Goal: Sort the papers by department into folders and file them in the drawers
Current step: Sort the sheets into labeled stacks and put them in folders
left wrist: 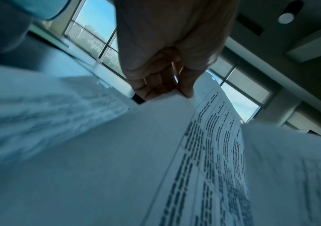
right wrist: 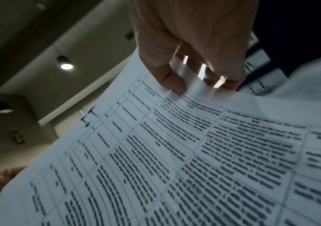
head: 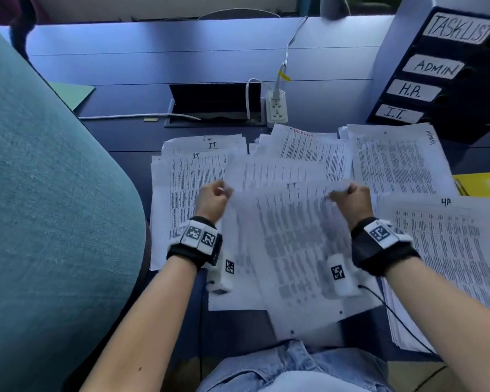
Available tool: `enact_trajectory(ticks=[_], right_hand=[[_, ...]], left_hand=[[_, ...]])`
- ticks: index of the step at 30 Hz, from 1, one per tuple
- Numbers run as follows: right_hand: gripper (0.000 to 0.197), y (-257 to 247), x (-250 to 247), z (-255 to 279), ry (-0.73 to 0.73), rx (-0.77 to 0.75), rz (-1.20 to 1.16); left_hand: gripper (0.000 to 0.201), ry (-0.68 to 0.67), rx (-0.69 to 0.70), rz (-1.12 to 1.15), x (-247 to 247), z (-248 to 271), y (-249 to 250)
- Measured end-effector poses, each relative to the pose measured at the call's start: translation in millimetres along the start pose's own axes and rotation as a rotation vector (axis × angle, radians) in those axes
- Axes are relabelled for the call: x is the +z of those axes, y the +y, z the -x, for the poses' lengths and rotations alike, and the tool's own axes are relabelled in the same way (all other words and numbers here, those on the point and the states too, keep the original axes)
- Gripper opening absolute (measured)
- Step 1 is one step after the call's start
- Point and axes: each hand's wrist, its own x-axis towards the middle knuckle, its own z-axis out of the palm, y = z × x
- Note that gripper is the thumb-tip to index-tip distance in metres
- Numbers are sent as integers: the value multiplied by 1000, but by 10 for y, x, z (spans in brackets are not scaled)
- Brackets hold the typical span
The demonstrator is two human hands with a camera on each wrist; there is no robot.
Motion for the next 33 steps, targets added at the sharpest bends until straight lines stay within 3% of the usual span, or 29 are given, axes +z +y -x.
enact_trajectory(ticks=[4, 7, 12, 16, 19, 21, 26, 29, 31, 32, 33], right_hand=[[23, -540, -122, -177, 48, -267, 268], [18, -890, -63, -216, -42, -570, 400], [16, -1010, 239, -169, -252, -747, 606], [18, -1007, 288, -186, -165, -702, 643], [19, -1008, 211, -200, -41, -629, 552], [16, -1020, 168, -203, 3, -585, 487], [32, -1126, 186, -244, -26, -503, 336], [25, -1177, 264, -292, 10, -479, 323], [30, -1186, 328, -339, 51, -428, 272], [35, -1187, 362, -366, 68, -394, 226], [36, -1203, 404, -377, 72, -354, 166]], left_hand=[[11, 89, 137, -42, -254, -156, 323], [12, 34, 271, -160, -296, -202, 562], [29, -63, 437, -230, -149, -146, 797], [4, -152, 371, -211, -130, -45, 724], [19, -269, 218, -267, -141, -35, 491], [13, -330, 166, -381, -137, 4, 333], [13, -448, 96, -513, -73, 106, 71], [43, -318, 32, -143, -93, 196, 158], [107, -258, 30, 103, -145, 189, 224], [114, -264, 39, 151, -173, 177, 247], [101, -288, 68, 158, -204, 190, 300]])
